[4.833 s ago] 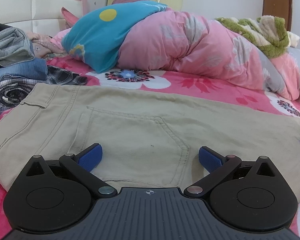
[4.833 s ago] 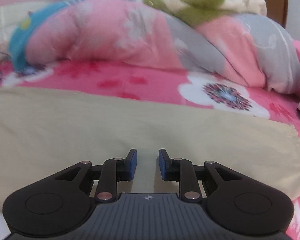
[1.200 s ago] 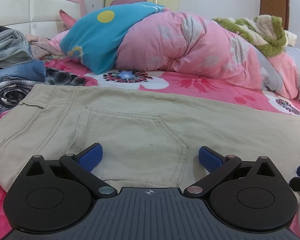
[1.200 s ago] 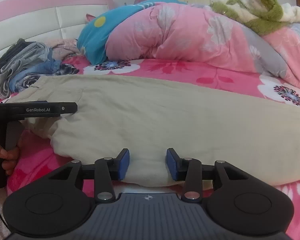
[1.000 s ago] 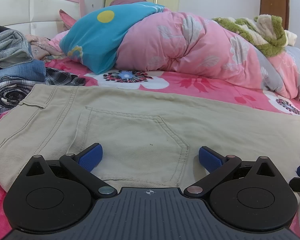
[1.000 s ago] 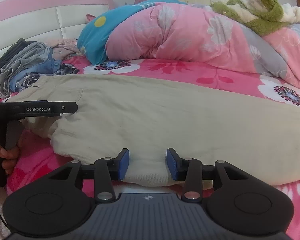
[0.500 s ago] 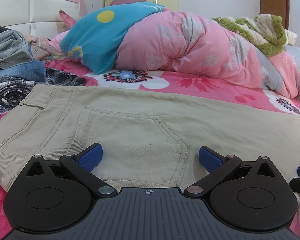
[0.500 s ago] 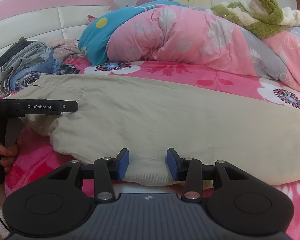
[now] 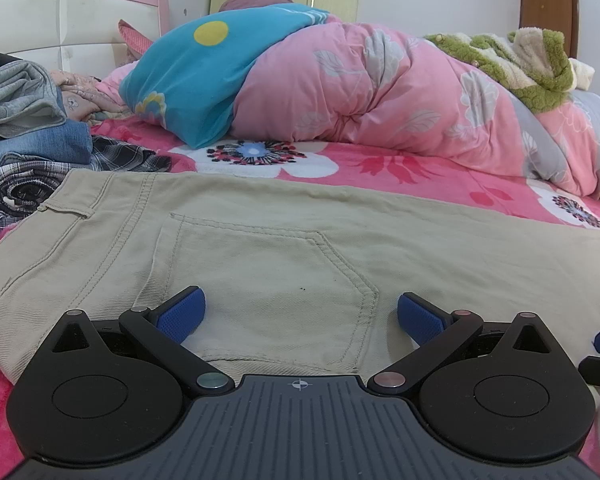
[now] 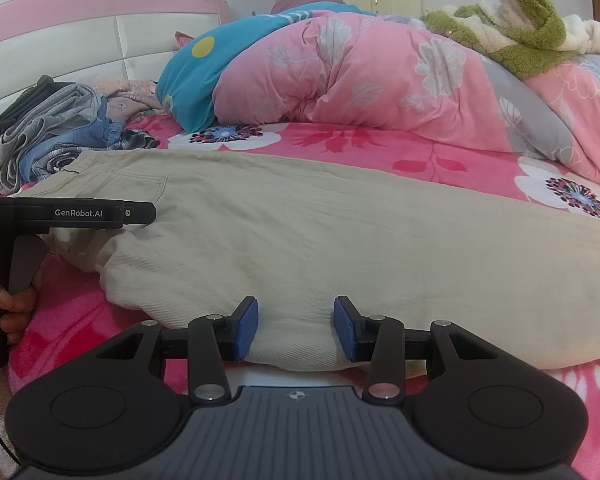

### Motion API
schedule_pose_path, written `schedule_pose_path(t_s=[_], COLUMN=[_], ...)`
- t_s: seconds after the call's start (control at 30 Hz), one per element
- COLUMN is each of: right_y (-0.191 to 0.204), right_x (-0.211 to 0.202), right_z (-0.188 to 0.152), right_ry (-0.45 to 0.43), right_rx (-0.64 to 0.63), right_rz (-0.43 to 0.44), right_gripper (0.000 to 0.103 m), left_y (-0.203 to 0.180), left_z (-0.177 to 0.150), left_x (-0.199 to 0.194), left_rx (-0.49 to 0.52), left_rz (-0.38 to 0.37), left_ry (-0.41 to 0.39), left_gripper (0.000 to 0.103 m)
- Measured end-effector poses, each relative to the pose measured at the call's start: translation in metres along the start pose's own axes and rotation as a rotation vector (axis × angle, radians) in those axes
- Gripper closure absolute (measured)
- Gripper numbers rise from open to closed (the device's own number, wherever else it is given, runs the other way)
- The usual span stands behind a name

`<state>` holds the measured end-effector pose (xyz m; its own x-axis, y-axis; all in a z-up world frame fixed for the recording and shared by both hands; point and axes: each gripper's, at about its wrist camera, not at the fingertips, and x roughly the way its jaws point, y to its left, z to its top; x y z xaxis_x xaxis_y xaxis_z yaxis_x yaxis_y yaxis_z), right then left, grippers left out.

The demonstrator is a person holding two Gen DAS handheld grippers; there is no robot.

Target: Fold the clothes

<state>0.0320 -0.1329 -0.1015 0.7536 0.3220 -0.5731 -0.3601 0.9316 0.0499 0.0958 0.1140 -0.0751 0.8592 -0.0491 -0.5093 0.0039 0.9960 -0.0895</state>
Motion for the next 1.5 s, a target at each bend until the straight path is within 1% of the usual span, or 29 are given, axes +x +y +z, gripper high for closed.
schedule_pose_path(t_s=[0.53, 0.7, 0.83, 0.9, 1.0, 1.07, 1.2, 1.27, 1.3, 1.37, 1.5], right_y=[0.002, 0.002, 0.003, 0.005, 0.019, 0.031, 0.052, 0.057, 0.057, 0.056, 0.055], right_x=[0.000, -0.005, -0.021, -0.030, -0.029, -0.020, 0.003, 0.012, 0.014, 0.009, -0.009], right_z=[-0.002, -0.001, 0.006, 0.014, 0.028, 0.035, 0.032, 0.022, 0.017, 0.008, 0.007], right_ry=[-0.007, 0.000, 0.013, -0.019, -0.054, -0.059, -0.039, -0.001, 0.015, 0.008, 0.013], right_rx=[0.000, 0.006, 0.017, 0.018, -0.023, -0.052, -0.117, -0.141, -0.155, -0.184, -0.221], right_rz=[-0.006, -0.010, -0.019, 0.014, 0.074, 0.115, 0.154, 0.168, 0.165, 0.151, 0.120], right_gripper=[0.059, 0.058, 0.056, 0.057, 0.057, 0.057, 0.058, 0.059, 0.059, 0.059, 0.059], left_y=[0.000, 0.006, 0.010, 0.010, 0.011, 0.014, 0.021, 0.020, 0.020, 0.019, 0.019], left_z=[-0.001, 0.000, 0.000, 0.001, 0.002, 0.001, -0.001, -0.001, -0.001, -0.001, -0.002], left_x=[0.000, -0.007, -0.015, -0.018, -0.022, -0.023, -0.020, -0.019, -0.018, -0.017, -0.017], left_rx=[-0.002, -0.032, -0.049, -0.050, -0.051, -0.064, -0.077, -0.074, -0.073, -0.066, -0.063], left_rz=[-0.003, -0.033, -0.042, -0.047, -0.035, -0.026, 0.004, 0.011, 0.015, 0.024, 0.029], left_ry=[-0.003, -0.031, -0.058, -0.071, -0.090, -0.086, -0.066, -0.064, -0.063, -0.061, -0.061], left_gripper=[0.000, 0.000, 0.000, 0.000, 0.000, 0.000, 0.000, 0.000, 0.000, 0.000, 0.000])
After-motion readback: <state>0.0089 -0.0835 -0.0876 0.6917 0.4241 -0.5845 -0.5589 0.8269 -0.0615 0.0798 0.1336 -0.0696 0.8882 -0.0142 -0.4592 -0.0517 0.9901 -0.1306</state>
